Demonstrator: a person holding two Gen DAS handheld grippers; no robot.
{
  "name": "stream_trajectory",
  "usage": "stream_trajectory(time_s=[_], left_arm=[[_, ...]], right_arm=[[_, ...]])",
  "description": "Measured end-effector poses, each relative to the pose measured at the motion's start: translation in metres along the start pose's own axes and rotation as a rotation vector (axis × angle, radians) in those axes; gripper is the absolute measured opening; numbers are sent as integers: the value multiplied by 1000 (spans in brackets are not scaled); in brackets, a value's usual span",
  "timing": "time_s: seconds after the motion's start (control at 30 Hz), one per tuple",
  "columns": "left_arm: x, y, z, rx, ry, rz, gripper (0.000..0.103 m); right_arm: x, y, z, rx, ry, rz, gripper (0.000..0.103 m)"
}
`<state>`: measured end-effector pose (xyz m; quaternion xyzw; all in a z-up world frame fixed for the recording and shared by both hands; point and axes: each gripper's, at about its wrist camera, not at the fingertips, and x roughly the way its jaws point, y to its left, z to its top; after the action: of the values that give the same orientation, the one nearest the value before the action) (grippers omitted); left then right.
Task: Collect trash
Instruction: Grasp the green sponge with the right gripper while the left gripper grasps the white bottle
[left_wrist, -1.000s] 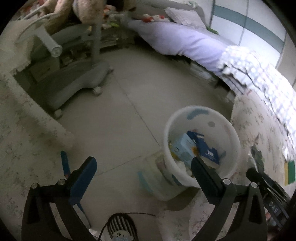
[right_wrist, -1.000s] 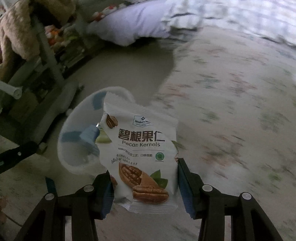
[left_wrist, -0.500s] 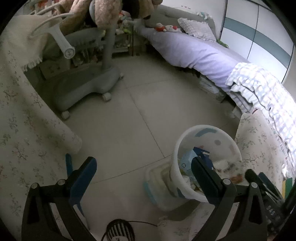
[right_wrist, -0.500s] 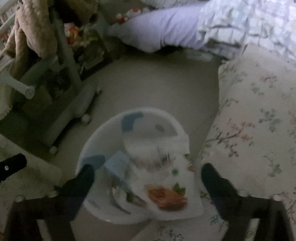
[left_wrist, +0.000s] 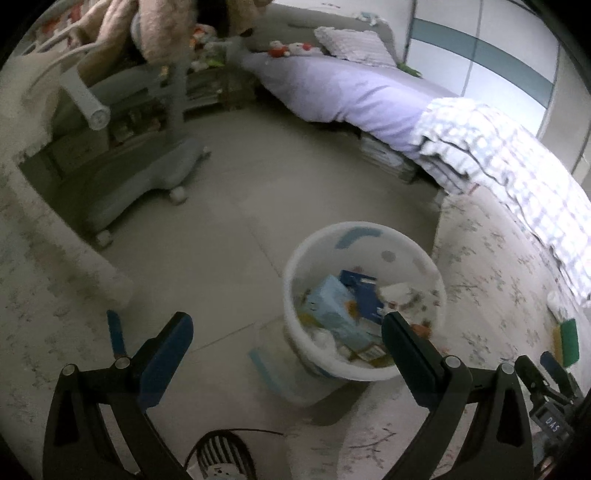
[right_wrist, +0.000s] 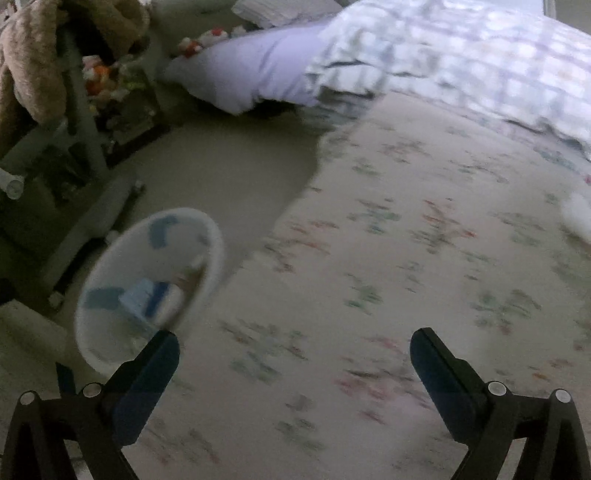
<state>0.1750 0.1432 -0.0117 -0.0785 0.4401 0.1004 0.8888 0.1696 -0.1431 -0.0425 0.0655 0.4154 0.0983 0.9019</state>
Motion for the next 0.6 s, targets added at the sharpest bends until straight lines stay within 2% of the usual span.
stream_trajectory(time_s=[0.2,0.6], left_arm=[[2,-32,-10,55,20,-52,103],[1,-92,-9,125,20,-100,103]], right_arm=[[-22,-35,-9,-5,-16,-84,103],[-68,-107,-11,5,-59,-312,102]])
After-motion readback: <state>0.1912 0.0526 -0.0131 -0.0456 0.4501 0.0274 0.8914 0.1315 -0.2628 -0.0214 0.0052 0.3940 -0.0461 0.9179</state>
